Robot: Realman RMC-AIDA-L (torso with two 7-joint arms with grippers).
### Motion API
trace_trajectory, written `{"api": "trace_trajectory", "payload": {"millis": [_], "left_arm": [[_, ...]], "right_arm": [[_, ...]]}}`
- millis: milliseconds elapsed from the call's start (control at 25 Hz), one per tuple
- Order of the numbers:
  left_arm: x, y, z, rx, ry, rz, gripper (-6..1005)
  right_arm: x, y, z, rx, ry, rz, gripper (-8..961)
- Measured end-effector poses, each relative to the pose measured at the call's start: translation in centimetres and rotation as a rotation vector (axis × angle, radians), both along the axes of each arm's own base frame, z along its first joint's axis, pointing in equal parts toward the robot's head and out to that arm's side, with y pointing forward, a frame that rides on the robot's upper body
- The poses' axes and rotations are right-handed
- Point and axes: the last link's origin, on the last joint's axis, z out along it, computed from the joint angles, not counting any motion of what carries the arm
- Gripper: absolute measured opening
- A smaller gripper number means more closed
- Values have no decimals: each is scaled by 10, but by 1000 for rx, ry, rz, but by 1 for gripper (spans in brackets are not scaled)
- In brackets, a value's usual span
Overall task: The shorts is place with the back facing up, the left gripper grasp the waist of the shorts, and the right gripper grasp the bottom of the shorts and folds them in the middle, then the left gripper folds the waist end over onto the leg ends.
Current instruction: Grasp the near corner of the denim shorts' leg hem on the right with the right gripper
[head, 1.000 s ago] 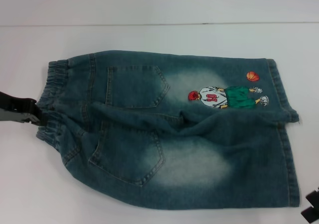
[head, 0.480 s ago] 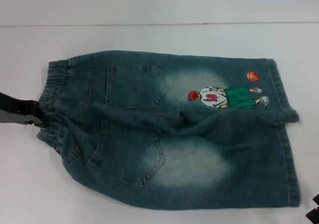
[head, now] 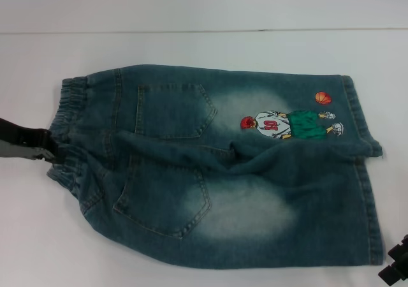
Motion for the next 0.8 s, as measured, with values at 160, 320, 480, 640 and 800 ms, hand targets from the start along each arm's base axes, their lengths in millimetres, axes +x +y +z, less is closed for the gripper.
{"api": "trace_trajectory", "payload": {"millis": [160,320,480,640,800], "left_arm": [[0,0,0,0,0,-1,78],[0,0,-1,-2,-2,-1,81],[0,0,-2,-2,-2,-2,85],[0,0,-2,-1,-2,-1,88],[-1,0,-2,4,0,0,91]], "right_arm": [[0,2,-5,-1,1,2,765],[-4,6,-8,1,8,11,765],[-9,9,-9,14,30,21,745],[-13,11,-10,25,59,37,705],[-14,12,-10,25,65,48,664]]}}
